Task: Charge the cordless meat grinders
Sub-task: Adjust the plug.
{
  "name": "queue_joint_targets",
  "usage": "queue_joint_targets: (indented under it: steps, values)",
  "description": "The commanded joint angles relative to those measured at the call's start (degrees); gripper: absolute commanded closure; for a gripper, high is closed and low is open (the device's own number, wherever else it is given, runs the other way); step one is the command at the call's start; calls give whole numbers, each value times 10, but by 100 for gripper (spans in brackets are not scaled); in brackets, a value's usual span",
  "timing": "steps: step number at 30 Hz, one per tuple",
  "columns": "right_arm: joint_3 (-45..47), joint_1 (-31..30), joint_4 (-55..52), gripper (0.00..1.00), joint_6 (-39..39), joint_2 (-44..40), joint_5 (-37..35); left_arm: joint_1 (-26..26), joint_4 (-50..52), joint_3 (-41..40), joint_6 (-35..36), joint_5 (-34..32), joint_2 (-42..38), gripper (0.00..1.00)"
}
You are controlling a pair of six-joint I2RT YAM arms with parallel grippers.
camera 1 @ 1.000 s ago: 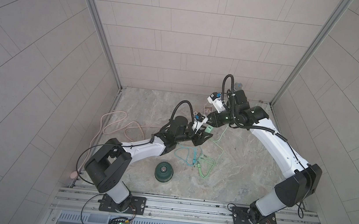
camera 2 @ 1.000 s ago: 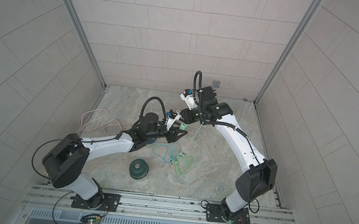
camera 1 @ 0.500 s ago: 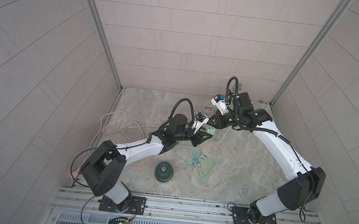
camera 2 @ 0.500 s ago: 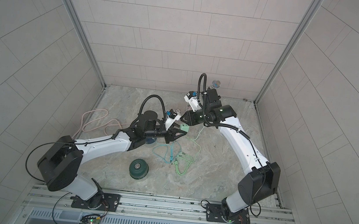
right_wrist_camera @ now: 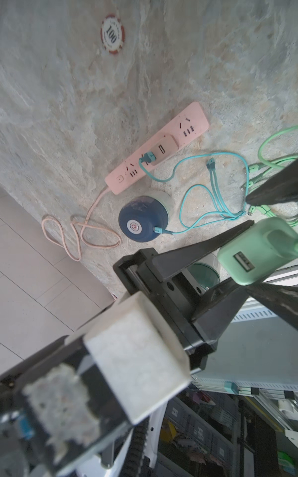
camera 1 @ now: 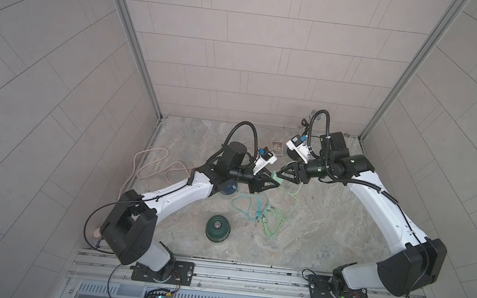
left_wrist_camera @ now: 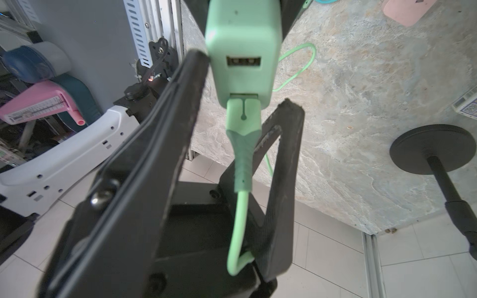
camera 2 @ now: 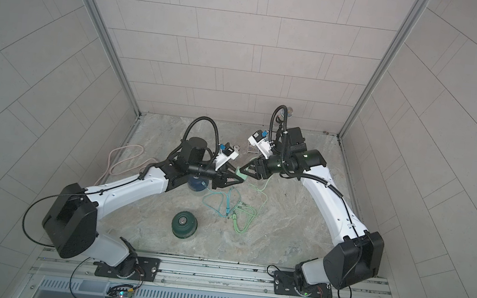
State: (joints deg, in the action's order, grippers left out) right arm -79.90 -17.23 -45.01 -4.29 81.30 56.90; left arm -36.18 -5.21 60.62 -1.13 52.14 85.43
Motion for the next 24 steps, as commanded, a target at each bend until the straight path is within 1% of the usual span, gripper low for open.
queue_joint_targets:
  steps: [1,6,9,11,15,18,22,24]
  values:
    - [14,1,-17,49,-40,-15,33,4,44,25,30,37,-5,88]
    - [33,1,-12,50,-58,-24,5,4,47,28,24,46,-5,88]
    - [41,-1,9,54,-51,-28,16,5,51,30,21,58,-3,87]
    - [39,-4,4,56,-58,-25,29,5,49,30,17,71,-3,86]
    - [42,-15,-6,53,-87,-25,35,4,44,34,1,95,-3,86]
    - [45,-17,2,53,-87,-24,39,5,46,37,-11,109,-3,85]
    - [41,-17,-1,60,-86,-23,58,6,49,35,-13,115,-7,85]
    - [43,-17,-2,67,-85,-23,67,8,52,39,-19,123,-4,84]
